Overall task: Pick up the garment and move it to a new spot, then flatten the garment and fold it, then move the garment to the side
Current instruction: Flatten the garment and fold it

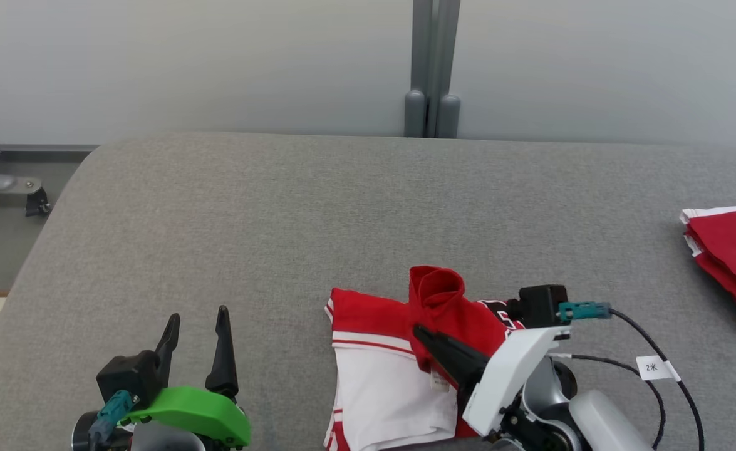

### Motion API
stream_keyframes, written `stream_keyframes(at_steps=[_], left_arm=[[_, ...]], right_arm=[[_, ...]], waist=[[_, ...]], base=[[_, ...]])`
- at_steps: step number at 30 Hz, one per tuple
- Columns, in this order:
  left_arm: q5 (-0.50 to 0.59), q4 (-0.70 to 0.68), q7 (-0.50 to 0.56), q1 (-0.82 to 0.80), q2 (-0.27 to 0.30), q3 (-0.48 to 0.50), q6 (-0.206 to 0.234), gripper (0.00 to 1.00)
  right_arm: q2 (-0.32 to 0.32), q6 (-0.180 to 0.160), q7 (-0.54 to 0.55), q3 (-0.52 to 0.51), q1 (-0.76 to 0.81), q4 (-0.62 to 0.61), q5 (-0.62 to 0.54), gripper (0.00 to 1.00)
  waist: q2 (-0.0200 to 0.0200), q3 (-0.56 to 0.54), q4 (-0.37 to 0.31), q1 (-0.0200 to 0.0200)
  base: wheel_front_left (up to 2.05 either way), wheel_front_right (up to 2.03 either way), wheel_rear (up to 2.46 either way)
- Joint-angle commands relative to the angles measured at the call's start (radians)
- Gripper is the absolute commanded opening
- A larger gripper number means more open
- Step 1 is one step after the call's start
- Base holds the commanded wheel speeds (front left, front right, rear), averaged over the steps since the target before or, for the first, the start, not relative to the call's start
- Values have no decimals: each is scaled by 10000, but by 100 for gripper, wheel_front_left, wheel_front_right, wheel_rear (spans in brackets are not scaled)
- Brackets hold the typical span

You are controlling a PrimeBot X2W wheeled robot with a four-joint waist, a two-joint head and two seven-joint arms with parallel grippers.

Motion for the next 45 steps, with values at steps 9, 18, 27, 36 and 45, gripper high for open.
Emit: stream_keyframes(at_steps=[9,18,27,36,45], left_arm=[[25,78,-58,-337,-30,-124,-32,100],[-44,236,-104,-487,-100,-204,-78,100],[-79,310,-192,-537,-84,-208,-50,100],[-122,280,-254,-436,-92,-244,39,100],[-129,358,-509,-621,-262,-411,-139,100]], right_arm=[[137,0,-1103,1180,-1098,2477,268,0],[139,0,-2327,2587,-2040,4189,1292,0],[139,-1,-3181,3974,-2770,5039,2003,100],[-120,-1,-4889,3508,-3361,5452,1150,100],[-971,-1,-6287,1618,-3145,5548,-859,100]], waist=[[0,150,1088,0],[0,220,1300,0],[0,220,1207,0],[0,154,851,0],[0,81,289,0]], base=[[0,0,0],[0,0,0],[0,0,0],[0,0,0],[0,0,0]])
